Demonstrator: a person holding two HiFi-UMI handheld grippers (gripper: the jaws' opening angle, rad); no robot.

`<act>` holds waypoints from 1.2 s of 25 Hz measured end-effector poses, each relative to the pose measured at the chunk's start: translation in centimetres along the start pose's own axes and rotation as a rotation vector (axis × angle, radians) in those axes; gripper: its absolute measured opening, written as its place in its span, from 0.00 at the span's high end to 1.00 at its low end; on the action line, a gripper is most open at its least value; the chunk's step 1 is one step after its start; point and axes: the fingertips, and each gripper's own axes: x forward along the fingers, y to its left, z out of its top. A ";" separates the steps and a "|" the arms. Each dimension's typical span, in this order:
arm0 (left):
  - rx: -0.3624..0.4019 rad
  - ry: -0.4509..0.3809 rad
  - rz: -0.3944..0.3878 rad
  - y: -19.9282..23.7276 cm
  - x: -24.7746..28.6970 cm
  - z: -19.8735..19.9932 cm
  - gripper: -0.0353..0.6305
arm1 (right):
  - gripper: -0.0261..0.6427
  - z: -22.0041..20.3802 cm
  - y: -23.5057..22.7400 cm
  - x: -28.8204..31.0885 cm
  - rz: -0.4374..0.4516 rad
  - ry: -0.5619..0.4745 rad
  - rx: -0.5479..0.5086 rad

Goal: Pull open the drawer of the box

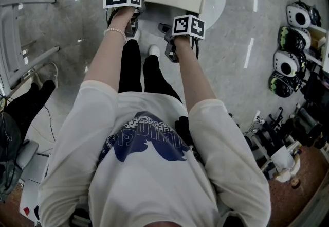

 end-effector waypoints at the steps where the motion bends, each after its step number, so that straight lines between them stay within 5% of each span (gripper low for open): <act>1: -0.001 0.000 0.000 0.0 0.0 0.0 0.84 | 0.88 0.0 0.0 0.0 0.000 0.001 -0.002; 30: -0.005 -0.012 0.010 -0.1 0.0 -0.4 0.84 | 0.88 -4.9 -1.1 0.0 0.023 0.042 -0.014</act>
